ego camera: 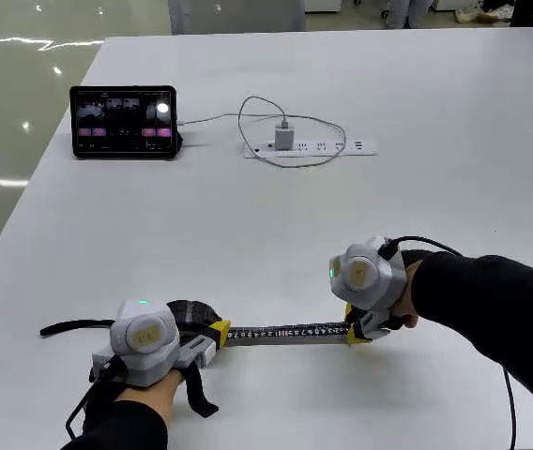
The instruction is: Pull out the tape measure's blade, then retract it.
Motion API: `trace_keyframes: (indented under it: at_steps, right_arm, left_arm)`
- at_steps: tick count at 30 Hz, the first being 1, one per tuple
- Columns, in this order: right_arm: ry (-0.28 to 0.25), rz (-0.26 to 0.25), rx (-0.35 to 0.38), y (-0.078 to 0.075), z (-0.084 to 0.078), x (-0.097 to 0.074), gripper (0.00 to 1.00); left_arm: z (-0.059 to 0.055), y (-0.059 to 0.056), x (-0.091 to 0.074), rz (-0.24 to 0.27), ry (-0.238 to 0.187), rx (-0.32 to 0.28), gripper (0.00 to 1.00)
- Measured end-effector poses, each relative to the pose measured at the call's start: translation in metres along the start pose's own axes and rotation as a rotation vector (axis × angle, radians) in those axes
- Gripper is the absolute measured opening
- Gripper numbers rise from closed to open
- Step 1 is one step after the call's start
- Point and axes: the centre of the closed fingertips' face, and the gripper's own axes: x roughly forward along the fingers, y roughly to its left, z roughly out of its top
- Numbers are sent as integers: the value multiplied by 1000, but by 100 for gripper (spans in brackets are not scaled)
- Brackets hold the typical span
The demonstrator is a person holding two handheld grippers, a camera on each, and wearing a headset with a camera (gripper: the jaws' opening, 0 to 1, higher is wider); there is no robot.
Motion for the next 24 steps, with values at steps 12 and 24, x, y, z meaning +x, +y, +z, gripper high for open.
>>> trace_keyframes:
  at_steps: [12,24]
  right_arm:
    - [5,-2,-2,0,4,2,11]
    - [-6,0,-1,1,8,3,11]
  left_arm:
    - [0,-1,0,0,-2,-1,61]
    - [0,-1,0,0,1,-2,61]
